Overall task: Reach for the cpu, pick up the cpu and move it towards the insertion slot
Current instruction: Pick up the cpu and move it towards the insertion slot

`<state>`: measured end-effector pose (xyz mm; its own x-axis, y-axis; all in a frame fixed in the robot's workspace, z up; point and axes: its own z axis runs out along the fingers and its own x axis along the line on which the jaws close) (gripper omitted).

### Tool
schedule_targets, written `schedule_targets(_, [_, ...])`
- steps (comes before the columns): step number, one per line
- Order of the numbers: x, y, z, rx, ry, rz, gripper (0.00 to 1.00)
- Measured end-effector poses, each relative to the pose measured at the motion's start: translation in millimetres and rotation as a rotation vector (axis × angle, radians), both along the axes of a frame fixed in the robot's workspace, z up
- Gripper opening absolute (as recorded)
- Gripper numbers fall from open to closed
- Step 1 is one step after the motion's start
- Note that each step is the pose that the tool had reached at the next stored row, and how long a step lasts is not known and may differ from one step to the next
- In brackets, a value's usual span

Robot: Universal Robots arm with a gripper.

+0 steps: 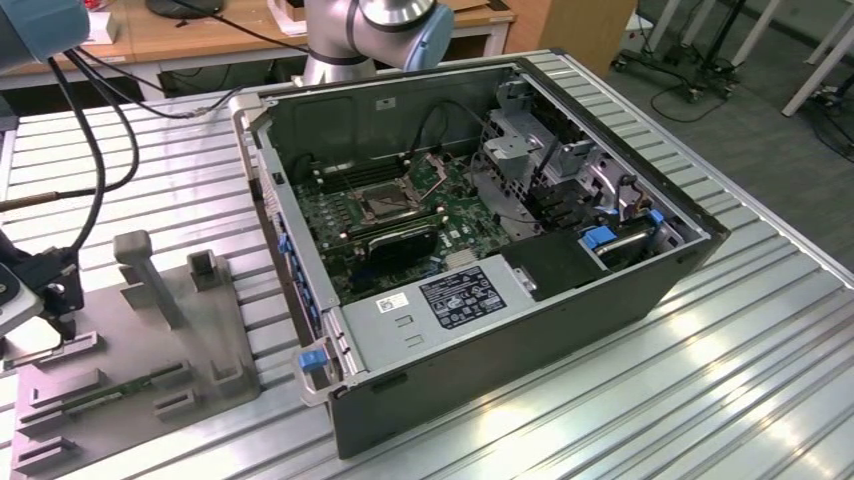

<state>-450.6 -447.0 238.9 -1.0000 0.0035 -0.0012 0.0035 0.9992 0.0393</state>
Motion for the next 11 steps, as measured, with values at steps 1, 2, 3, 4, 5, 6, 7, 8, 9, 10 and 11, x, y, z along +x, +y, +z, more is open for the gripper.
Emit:
schedule_targets(1, [0.0,0.0,0.0,0.0000,0.0000,0.000,0.55])
schedule_targets(2, [0.0,0.0,0.0,0.0000,0.0000,0.000,0.55])
schedule_targets(3, [0.0,0.0,0.1,0.0000,0.0000,0.000,0.55])
schedule_targets(4, [-0.1,-0.1,0.8,-0.0002,0.0004,0.000,0.55])
schedule_targets(5, [-0.1,0.0,1.7,-0.0002,0.0004,0.000,0.55])
schedule_targets(6, [0.0,0.0,2.5,-0.0001,0.0001,0.000,0.55])
schedule_targets(7, [0.0,0.0,3.5,-0.0001,0.0001,0.000,0.55])
schedule_targets(8, [0.0,0.0,4.8,-0.0001,0.0001,0.000,0.55])
schedule_targets(9, [0.0,0.0,6.1,-0.0001,0.0002,0.000,0.55])
schedule_targets(10, [0.0,0.0,7.6,-0.0001,0.0002,0.000,0.55])
schedule_targets(11, [0.0,0.0,8.9,-0.0001,0.0001,0.000,0.55])
